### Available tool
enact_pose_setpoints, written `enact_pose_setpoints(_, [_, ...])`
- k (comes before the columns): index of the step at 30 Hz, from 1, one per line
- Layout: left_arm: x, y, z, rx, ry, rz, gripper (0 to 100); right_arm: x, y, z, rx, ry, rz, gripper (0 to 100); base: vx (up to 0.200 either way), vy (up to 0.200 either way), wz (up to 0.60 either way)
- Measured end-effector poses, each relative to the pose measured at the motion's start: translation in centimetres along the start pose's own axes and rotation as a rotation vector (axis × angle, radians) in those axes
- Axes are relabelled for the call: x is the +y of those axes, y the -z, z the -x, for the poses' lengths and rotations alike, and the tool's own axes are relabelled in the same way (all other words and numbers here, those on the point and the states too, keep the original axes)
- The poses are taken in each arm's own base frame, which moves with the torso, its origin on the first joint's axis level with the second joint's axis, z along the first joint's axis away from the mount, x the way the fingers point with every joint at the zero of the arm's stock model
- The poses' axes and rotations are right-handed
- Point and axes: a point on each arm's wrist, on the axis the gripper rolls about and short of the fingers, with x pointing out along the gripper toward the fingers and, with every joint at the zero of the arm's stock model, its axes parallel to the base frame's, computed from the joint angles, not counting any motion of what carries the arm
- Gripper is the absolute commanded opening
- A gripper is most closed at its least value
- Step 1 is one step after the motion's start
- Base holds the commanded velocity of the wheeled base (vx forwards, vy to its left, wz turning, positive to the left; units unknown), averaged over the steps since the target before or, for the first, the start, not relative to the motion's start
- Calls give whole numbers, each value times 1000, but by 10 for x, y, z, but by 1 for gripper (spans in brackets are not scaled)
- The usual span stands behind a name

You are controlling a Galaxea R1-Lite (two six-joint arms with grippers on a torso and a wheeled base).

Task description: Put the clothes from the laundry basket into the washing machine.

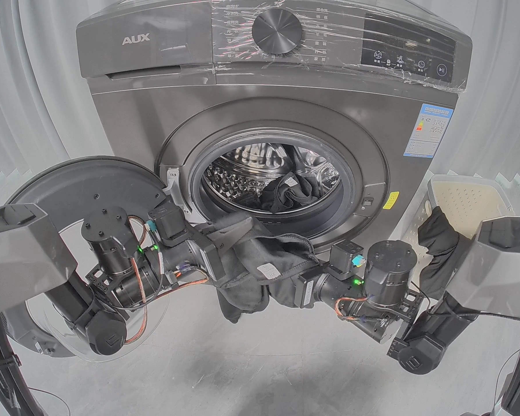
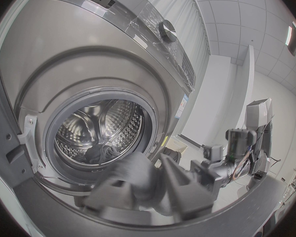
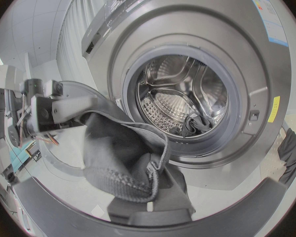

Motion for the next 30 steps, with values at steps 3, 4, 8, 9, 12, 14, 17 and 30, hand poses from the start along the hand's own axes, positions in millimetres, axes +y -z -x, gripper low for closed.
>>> enact_pose_setpoints(3, [2,6,0,17,-8,6,100,4,-8,7,-18,-15,-2,0,0,0,0])
enact_pose_setpoints(4, [4,9,-1,24,-14,9,100,6,-12,10,-25,-21,-3,0,0,0,0])
enact_pose_setpoints(8, [13,25,-1,66,-53,22,100,9,-22,16,-51,-35,-6,0,0,0,0])
enact_pose_setpoints(9, [15,29,-1,76,-60,25,100,10,-24,17,-57,-38,-8,0,0,0,0])
enact_pose_setpoints(12, [20,40,-2,104,-74,35,100,11,-30,20,-77,-43,-14,0,0,0,0])
enact_pose_setpoints(14, [22,46,-2,117,-79,41,100,11,-33,22,-86,-45,-16,0,0,0,0])
enact_pose_setpoints(17, [22,52,-3,134,-77,45,100,11,-37,23,-97,-46,-19,0,0,0,0])
enact_pose_setpoints(30, [26,81,2,228,-75,-37,100,12,-46,24,-128,-37,-27,0,0,0,0])
